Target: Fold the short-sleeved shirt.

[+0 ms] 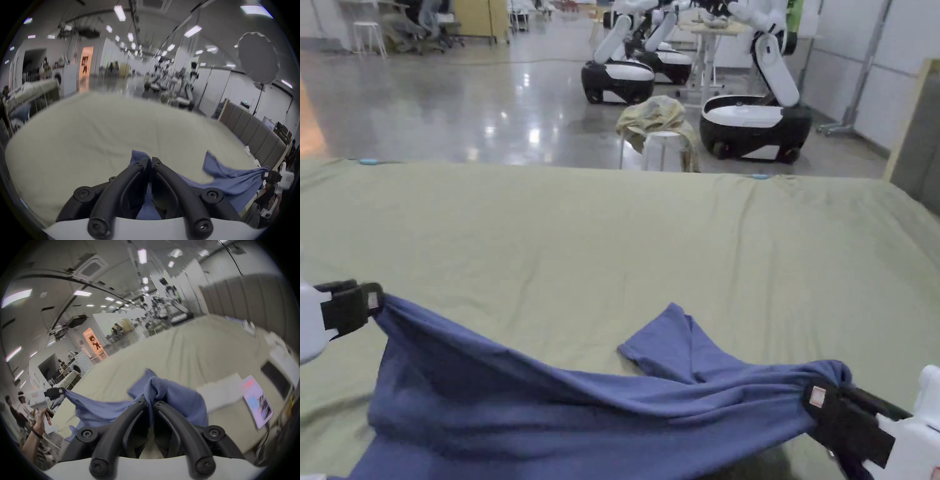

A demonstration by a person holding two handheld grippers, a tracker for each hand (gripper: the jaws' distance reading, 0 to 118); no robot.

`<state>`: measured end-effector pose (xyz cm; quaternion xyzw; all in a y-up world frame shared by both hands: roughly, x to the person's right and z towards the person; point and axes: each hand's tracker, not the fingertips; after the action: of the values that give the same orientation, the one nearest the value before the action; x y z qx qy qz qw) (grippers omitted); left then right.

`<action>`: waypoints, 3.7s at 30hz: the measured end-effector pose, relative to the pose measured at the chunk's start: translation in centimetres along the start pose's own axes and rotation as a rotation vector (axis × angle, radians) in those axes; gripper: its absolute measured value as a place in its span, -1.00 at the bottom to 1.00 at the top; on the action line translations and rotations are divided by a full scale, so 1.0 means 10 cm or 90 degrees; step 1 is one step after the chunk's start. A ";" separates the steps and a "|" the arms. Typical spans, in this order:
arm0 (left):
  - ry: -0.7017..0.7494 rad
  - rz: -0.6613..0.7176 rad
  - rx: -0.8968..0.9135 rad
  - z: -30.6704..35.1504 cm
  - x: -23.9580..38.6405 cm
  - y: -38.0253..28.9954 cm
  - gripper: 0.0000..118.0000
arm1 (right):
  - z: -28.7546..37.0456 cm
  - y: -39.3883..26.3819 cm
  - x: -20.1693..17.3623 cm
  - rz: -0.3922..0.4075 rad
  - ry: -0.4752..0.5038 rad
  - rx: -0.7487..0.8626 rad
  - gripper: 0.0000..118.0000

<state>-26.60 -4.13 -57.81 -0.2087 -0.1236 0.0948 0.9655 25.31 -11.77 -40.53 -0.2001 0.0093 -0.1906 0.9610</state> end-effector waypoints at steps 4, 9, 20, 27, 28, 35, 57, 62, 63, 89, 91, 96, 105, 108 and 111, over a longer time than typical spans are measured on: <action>-0.005 -0.006 0.100 0.52 0.08 0.63 -0.93 | 0.02 0.64 -0.25 0.030 0.045 0.063 -0.90; -0.005 -0.025 0.178 0.91 0.16 1.24 -0.93 | -0.01 1.48 -0.56 0.128 0.060 0.107 -0.90; 0.047 -0.026 0.236 0.72 0.32 2.21 -0.93 | -0.53 2.91 -1.10 0.210 0.037 0.183 -0.90; 0.051 -0.029 0.239 0.26 0.39 2.61 -0.93 | -1.06 3.55 -1.31 0.255 -0.026 0.209 -0.90; 0.056 -0.035 0.233 0.18 0.41 2.67 -0.93 | -1.13 3.63 -1.32 0.253 -0.033 0.213 -0.90; 0.065 -0.038 0.224 -0.29 0.48 2.83 -0.93 | -1.66 3.94 -1.33 0.265 -0.093 0.196 -0.90; -0.057 0.194 -0.060 0.21 -0.27 -0.76 -0.93 | -0.54 0.15 0.25 0.074 -0.096 -0.082 -0.91; -0.028 0.176 -0.087 0.73 -0.29 -1.27 -0.93 | 0.07 -0.37 0.54 -0.022 -0.133 -0.099 -0.90; -0.030 0.163 -0.121 0.78 -0.28 -1.34 -0.93 | 0.14 -0.42 0.56 -0.019 -0.140 -0.103 -0.90; 0.128 -0.206 0.179 2.04 0.97 -0.99 -0.11 | 0.91 -0.23 -0.16 0.226 -0.098 0.131 0.01; 0.099 -0.196 0.191 2.06 0.93 -1.08 -0.11 | 0.88 -0.20 -0.32 0.244 -0.065 0.166 0.01; 0.084 -0.186 0.203 2.06 1.01 -1.17 -0.20 | 0.82 -0.20 -0.55 0.281 -0.039 0.209 -0.06; 0.076 -0.180 0.163 2.01 1.10 -1.19 -0.96 | 0.70 -0.21 -0.73 0.283 -0.007 0.171 -1.00; 0.081 -0.173 0.145 1.99 1.02 -1.19 -0.96 | 0.70 -0.19 -0.74 0.283 -0.009 0.169 -1.00; 0.080 -0.124 0.119 1.98 0.84 -1.18 -0.96 | 0.71 -0.17 -0.72 0.272 -0.005 0.170 -1.00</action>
<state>-22.62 -5.23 -33.60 -0.1105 -0.0730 -0.0018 0.9912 18.71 -7.89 -33.79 -0.0653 0.0222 0.0178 0.9975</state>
